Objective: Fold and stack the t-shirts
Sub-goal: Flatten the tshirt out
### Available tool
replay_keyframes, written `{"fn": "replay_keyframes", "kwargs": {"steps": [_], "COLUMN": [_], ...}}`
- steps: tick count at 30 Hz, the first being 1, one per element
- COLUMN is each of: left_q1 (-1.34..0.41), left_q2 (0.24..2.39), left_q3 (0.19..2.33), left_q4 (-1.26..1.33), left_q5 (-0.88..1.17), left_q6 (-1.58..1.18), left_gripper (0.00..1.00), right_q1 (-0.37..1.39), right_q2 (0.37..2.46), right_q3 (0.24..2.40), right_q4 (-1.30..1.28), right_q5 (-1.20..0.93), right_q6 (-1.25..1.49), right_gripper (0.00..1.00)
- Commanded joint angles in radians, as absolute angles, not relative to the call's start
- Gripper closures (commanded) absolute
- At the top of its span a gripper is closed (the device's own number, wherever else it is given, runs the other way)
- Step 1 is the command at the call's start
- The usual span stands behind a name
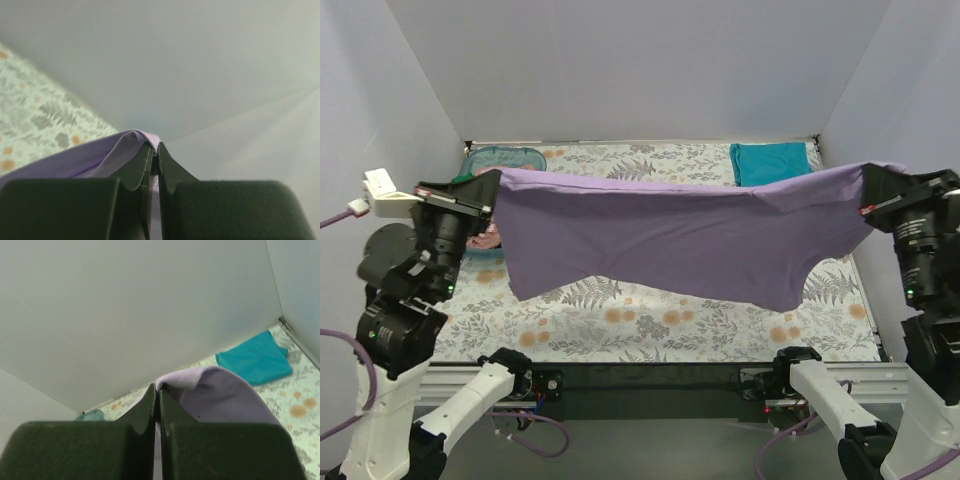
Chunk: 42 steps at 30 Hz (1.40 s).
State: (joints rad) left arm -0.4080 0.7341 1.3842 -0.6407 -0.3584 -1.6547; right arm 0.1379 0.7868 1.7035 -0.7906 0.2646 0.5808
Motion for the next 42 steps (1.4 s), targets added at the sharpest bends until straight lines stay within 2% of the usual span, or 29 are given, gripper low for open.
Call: {"fn": "replay_keyframes", "kwargs": {"steps": [1,6,9,17,24,29,32,34,37,39,42], "left_q1": [-0.408,-0.41,-0.408,-0.408,-0.41,-0.408,-0.408,-0.408,-0.407,-0.376,-0.221], "left_q2": [0.755,0.769,0.773,0.811,0.802,0.781,0.822,0.868,1.007,1.182,1.42], "left_q3": [1.552,1.738,1.83,1.911,1.901,1.803,1.64,1.544,1.427,1.434,1.502], "left_q4": [-0.65,-0.661,-0.673,-0.669,-0.678,-0.655,-0.623,-0.591,-0.505,-0.466,-0.418], "left_q5": [-0.345,-0.293,-0.293,-0.192,-0.255,-0.37,-0.477,-0.636,-0.727,-0.738,-0.554], "left_q6": [-1.565,-1.525,-1.514,-1.519,-1.516,-1.508,-1.503,-1.522,-1.536,-1.528,-1.525], "left_gripper": [1.0,1.0,1.0,1.0,1.0,1.0,1.0,1.0,1.0,1.0,1.0], "right_q1": [0.137,0.14,0.144,0.213,0.239,0.241,0.241,0.241,0.241,0.241,0.235], "right_q2": [0.837,0.841,0.836,0.825,0.813,0.798,0.851,0.88,0.954,1.017,1.185], "right_q3": [1.902,2.164,2.213,2.194,2.165,2.001,1.875,1.768,1.584,1.487,1.456], "right_q4": [-0.753,-0.739,-0.713,-0.677,-0.647,-0.608,-0.586,-0.522,-0.38,-0.267,-0.122], "right_q5": [0.276,0.316,0.318,0.35,0.33,0.356,0.379,0.403,0.446,0.456,0.459], "right_q6": [0.497,0.471,0.439,0.416,0.402,0.399,0.391,0.39,0.379,0.336,0.258], "right_gripper": [0.99,0.99,0.99,0.99,0.99,0.99,0.99,0.99,0.99,0.99,0.99]}}
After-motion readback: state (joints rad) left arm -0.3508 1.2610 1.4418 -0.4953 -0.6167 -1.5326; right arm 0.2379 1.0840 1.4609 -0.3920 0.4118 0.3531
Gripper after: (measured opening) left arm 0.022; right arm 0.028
